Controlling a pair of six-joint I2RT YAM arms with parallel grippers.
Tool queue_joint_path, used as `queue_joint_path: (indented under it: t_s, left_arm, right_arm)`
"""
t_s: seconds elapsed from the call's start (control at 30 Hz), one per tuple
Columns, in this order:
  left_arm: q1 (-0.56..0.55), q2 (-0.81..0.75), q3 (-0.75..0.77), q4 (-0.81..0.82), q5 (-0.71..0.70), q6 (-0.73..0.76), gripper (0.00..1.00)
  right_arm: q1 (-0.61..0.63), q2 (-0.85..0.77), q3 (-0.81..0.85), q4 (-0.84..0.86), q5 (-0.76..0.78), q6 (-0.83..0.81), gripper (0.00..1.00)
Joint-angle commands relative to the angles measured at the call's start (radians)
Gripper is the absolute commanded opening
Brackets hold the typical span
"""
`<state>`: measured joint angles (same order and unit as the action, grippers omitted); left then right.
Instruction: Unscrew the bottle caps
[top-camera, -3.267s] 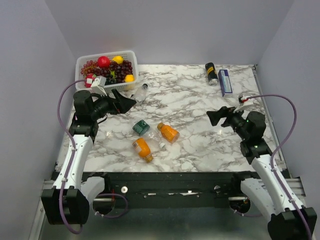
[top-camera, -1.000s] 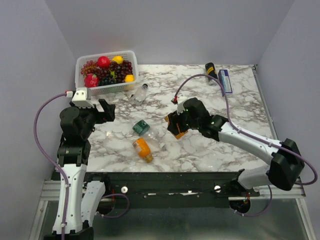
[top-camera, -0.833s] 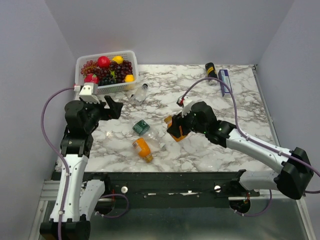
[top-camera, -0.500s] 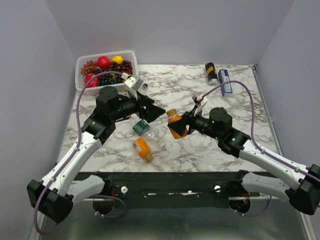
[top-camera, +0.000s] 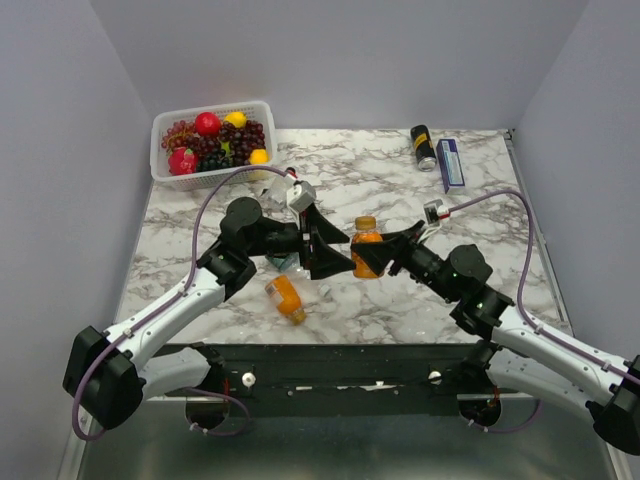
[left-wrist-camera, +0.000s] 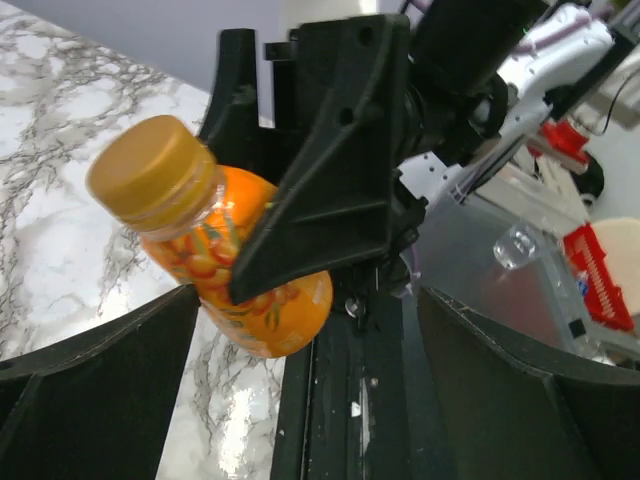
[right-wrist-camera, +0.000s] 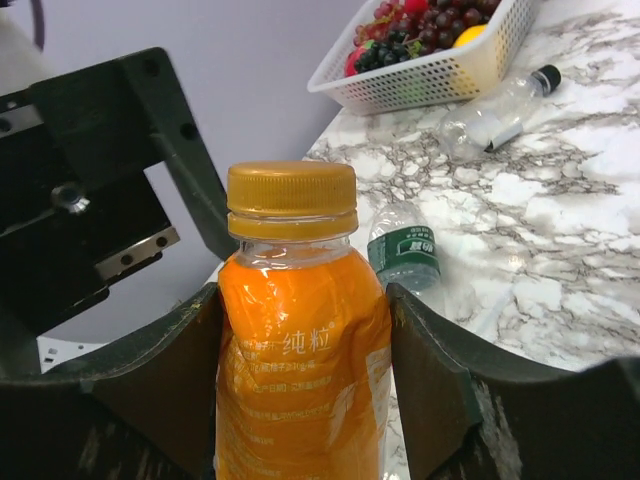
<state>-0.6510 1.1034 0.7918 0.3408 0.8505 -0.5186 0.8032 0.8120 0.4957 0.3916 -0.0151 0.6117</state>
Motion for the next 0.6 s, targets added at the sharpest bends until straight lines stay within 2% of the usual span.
queue_joint_path:
  t_s: [0.0,0.1,0.23,0.33,0.57]
  left_arm:
    - [-0.106,-0.023,0.018,-0.077,-0.034,0.146,0.99]
    - [-0.144,-0.011,0.026,-0.136,-0.063,0.160,0.99]
    - [-0.157,-0.014,0.037,-0.198,-0.195,0.204,0.99]
    - [-0.160,-0.014,0.017,-0.135,-0.192,0.161,0.99]
    - [-0.164,0.036,-0.017,-0.077,-0.212,0.074,0.98]
  right_arm:
    - [-0.002,-0.051,-0.013,0.090,0.063,0.053,0.31]
    - [-0.004,-0.053,-0.025,0.096,0.041,0.059,0.30]
    - [-0.004,-0.054,-0.066,0.173,0.029,0.089,0.30]
    - [-0.004,-0.034,-0.048,0.156,0.021,0.086,0.30]
    - [-0.004,0.032,-0.082,0.337,-0.091,0.138,0.28]
